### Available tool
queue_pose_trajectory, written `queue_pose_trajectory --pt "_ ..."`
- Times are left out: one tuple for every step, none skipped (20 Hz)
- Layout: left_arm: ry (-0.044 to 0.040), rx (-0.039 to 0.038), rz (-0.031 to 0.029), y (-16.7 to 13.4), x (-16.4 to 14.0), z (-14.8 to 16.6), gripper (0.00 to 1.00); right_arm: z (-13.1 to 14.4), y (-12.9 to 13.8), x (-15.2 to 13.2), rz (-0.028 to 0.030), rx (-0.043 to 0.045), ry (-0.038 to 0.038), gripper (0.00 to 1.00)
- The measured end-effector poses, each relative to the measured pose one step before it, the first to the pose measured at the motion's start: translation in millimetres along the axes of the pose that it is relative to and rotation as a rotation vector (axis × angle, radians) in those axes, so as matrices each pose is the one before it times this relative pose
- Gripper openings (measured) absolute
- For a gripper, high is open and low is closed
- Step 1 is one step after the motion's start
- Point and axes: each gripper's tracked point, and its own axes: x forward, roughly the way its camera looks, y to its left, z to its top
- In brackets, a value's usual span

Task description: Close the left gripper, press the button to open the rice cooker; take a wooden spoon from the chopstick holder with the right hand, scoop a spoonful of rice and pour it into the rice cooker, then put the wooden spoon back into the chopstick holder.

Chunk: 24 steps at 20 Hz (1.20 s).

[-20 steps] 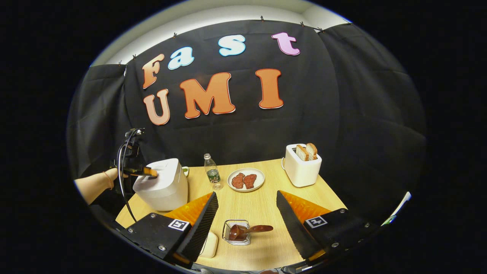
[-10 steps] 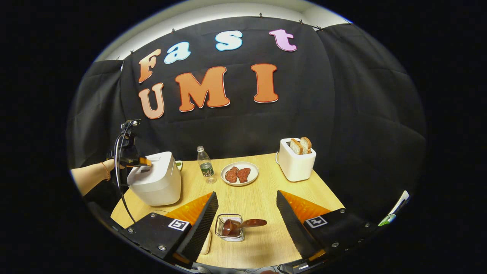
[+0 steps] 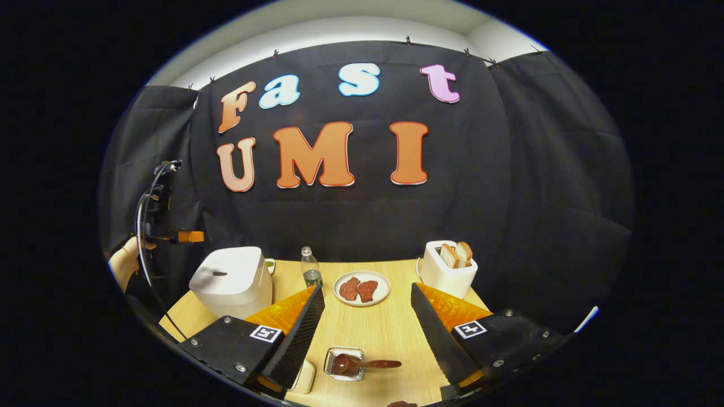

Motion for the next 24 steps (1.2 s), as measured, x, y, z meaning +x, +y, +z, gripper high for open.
queue_pose_trajectory --pt "-0.04011 -0.00366 -0.01167 -2.30 -11.05 13.76 1.00 12.34 1.34 0.86 0.00216 -0.00921 -0.02345 0.95" --pt "-0.04720 -0.00299 -0.00977 -1.34 -5.40 12.09 1.00 12.37 0.68 0.28 -0.00061 -0.00706 -0.02237 0.95" --pt "-0.05121 -0.00569 -0.01026 2.25 -11.48 18.64 1.00 10.45 0.68 -0.54 -0.00029 -0.00609 -0.02165 0.95" --pt "-0.05152 -0.00453 -0.00406 1.82 -9.64 21.04 1.00 10.62 0.80 -1.22 -0.00025 -0.00441 -0.01858 0.95" --pt "-0.04652 -0.00325 -0.00078 3.39 -12.75 20.33 1.00 10.01 0.09 -1.02 0.00004 -0.00109 -0.01998 0.95" --pt "-0.04245 -0.00030 -0.00026 3.68 -11.50 18.15 1.00 8.87 0.05 -2.42 -0.00044 0.00212 -0.01662 0.95" --pt "-0.03756 -0.00504 0.00296 0.76 -11.21 14.01 1.00 8.39 0.60 -1.86 -0.00037 0.00479 -0.01487 0.95" --pt "-0.02315 -0.00693 -0.00268 0.22 -7.71 8.78 1.00 6.69 0.20 -2.58 -0.00120 0.00255 -0.01453 0.95" --pt "-0.01601 -0.01022 -0.00006 1.52 -12.85 9.17 1.00 5.20 -1.17 -3.18 -0.00484 -0.00127 -0.01353 0.95" --pt "-0.02204 -0.01413 0.00032 2.69 -12.47 8.43 1.00 4.73 -2.90 -2.69 -0.00741 -0.00290 -0.01079 0.95" --pt "-0.01883 -0.00868 -0.00283 2.48 -9.20 5.73 1.00 2.73 -2.96 -3.98 -0.00761 -0.00188 -0.00726 0.95" --pt "-0.01866 -0.00756 -0.00016 3.21 -6.44 7.63 1.00 3.21 -2.68 -2.70 -0.00560 -0.00298 -0.00709 0.95" --pt "-0.01170 -0.00421 0.00076 5.81 -11.22 6.61 1.00 1.99 -2.58 -1.33 -0.00848 -0.00629 -0.00400 0.95" --pt "-0.00896 -0.00343 0.00460 4.91 -6.63 2.12 1.00 2.04 -4.89 -1.43 -0.01193 -0.00810 -0.00466 0.95" --pt "-0.00402 0.00121 0.00410 2.89 -2.81 0.84 1.00 2.12 -4.15 -1.79 -0.01235 -0.00948 -0.00471 0.95" --pt "-0.00623 0.00189 0.00482 1.99 -3.54 0.01 1.00 1.39 -3.76 -1.02 -0.00898 -0.00677 -0.00248 0.95" --pt "0.00105 -0.00128 0.00096 0.34 -1.53 -0.97 1.00 1.15 -1.94 -2.33 -0.00533 -0.00408 -0.00262 1.00" --pt "-0.00017 -0.00160 -0.00347 -0.60 -1.58 -2.36 1.00 1.26 -1.66 -2.33 -0.00472 -0.00063 -0.00233 1.00" --pt "0.00182 -0.00156 0.00074 0.12 0.58 -3.22 1.00 -0.43 -1.23 -2.57 -0.00256 0.00033 -0.00041 0.95" --pt "0.00245 0.00301 -0.00133 -0.20 0.65 -2.03 1.00 0.18 -1.88 -1.05 -0.00150 -0.00097 -0.00314 0.95" --pt "0.00412 0.00586 0.00413 0.81 -2.33 -2.70 1.00 -0.84 -2.20 -0.57 -0.00428 -0.00290 0.00039 0.95" --pt "-0.00177 0.00344 0.00154 -0.11 -1.28 -0.10 1.00 -0.75 -2.46 -1.94 -0.00170 -0.00430 0.00338 0.95" --pt "-0.00267 -0.00025 -0.00111 -3.04 -0.97 1.75 1.00 0.93 -2.16 -2.47 -0.00015 -0.00231 -0.00272 0.95" --pt "-0.00516 -0.00382 -0.00310 -2.93 -0.73 2.04 1.00 0.81 -2.59 -1.61 -0.00100 -0.00040 -0.00531 1.00"
